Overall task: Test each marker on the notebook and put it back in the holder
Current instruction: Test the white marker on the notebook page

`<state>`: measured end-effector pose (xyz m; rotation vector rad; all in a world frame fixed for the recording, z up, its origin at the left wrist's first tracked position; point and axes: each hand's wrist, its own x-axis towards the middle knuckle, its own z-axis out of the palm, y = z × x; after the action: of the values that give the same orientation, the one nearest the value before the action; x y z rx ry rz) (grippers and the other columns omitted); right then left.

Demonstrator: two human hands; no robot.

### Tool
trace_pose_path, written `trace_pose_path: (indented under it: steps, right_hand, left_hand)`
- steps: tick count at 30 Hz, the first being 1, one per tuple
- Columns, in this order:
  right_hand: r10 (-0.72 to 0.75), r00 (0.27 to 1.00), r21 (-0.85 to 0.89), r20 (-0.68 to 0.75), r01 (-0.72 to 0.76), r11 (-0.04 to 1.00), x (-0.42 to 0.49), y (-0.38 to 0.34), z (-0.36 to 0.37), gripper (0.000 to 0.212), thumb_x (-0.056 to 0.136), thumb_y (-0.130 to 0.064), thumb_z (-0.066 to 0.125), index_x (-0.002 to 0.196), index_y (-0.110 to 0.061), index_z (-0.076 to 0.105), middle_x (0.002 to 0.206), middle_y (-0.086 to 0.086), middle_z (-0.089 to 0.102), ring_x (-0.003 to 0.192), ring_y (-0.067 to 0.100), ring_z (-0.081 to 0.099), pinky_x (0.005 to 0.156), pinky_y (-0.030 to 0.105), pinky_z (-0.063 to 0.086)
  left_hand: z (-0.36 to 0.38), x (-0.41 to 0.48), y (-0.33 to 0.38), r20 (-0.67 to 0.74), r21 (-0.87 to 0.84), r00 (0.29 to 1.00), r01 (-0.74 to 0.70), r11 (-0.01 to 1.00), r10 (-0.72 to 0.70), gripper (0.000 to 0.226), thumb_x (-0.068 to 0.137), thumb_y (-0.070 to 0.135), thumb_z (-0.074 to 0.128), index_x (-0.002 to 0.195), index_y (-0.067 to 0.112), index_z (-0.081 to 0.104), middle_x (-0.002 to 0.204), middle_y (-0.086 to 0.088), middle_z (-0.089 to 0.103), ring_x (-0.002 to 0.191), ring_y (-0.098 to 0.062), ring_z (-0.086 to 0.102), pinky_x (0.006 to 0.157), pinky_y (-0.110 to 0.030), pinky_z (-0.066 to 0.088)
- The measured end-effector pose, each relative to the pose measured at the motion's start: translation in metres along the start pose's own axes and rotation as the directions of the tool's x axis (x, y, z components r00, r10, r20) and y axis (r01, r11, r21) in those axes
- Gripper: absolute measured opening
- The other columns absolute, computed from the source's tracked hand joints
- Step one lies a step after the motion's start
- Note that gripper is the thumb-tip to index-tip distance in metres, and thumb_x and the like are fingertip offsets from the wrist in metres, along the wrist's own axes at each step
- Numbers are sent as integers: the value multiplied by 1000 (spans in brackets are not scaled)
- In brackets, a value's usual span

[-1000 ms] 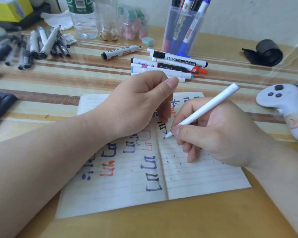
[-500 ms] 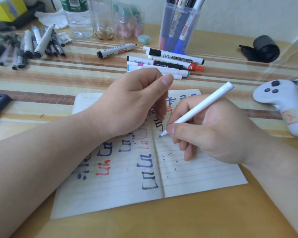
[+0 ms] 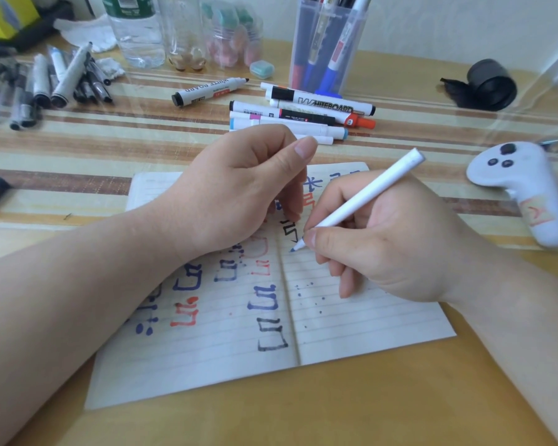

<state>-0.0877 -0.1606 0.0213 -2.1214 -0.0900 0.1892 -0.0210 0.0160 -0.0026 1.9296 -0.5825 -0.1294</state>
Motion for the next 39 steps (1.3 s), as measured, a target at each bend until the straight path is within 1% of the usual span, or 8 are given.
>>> trace_pose_path:
  steps: [4, 15, 19, 22, 25, 28, 35, 39]
  right_hand:
    - [20, 1000, -18, -22, -21, 1000, -1, 0, -1, 11, 85, -3, 68, 74, -7, 68, 59, 15, 66, 44, 31, 67, 49, 55, 56]
    - [19, 999, -13, -37, -19, 1000, 0, -1, -1, 10, 82, -1, 67, 73, -6, 67, 61, 18, 65, 44, 31, 67, 48, 54, 56]
    - [8, 1000, -6, -9, -8, 1000, 0, 1, -3, 12, 83, 1, 67, 72, -5, 68, 59, 15, 66, 46, 32, 66, 46, 51, 55]
    - [23, 1000, 67, -2, -22, 997, 1, 3, -4, 12, 80, -2, 70, 68, -5, 68, 57, 11, 65, 47, 29, 63, 44, 39, 53]
    - [28, 999, 101, 22, -30, 994, 1, 3, -4, 6, 73, -9, 69, 68, -6, 69, 57, 9, 64, 47, 24, 61, 44, 34, 50]
    - [-8, 999, 81, 43, 4, 997, 0, 2, -3, 15, 83, -1, 72, 70, -8, 71, 61, 10, 67, 50, 25, 62, 45, 34, 51]
    - [-16, 999, 28, 49, 15, 999, -1, 0, -2, 14, 85, -6, 73, 73, -11, 73, 65, 7, 71, 52, 25, 65, 46, 38, 54]
    - [0, 999, -17, 39, 1, 1000, -1, -2, -2, 12, 84, -9, 72, 72, -11, 71, 64, 5, 70, 47, 24, 66, 46, 37, 52]
  left_hand:
    - [0, 1, -2, 4, -1, 1000, -1, 1000, 1, 42, 106, 43, 48, 79, 13, 62, 69, 0, 74, 53, -10, 53, 60, -32, 44]
    - [0, 0, -1, 7, 29, 1000, 1, 1000, -1, 43, 105, 45, 48, 79, 15, 63, 70, 2, 74, 55, -11, 55, 61, -32, 45]
    - [0, 0, -1, 8, 25, 1000, 6, 1000, -6, 43, 105, 44, 48, 80, 13, 62, 69, 2, 74, 55, -16, 55, 59, -33, 47]
    - [0, 0, -1, 8, 14, 1000, 6, 1000, -6, 43, 105, 44, 48, 80, 13, 61, 70, 1, 74, 56, -25, 56, 58, -35, 47]
    - [0, 0, -1, 8, 25, 1000, -1, 1000, 0, 42, 106, 43, 48, 79, 14, 62, 69, 2, 74, 55, -15, 56, 59, -33, 46]
    - [0, 0, 0, 8, 30, 1000, -7, 1000, 7, 43, 106, 42, 48, 79, 13, 63, 69, 2, 74, 54, -8, 55, 61, -30, 44]
    - [0, 0, 1, 0, 34, 1000, -5, 999, 5, 42, 106, 42, 48, 78, 13, 63, 69, 2, 74, 53, -6, 54, 61, -28, 43]
    - [0, 0, 0, 0, 24, 1000, -2, 1000, 2, 42, 106, 42, 48, 80, 13, 62, 69, 1, 73, 54, -9, 54, 60, -29, 43]
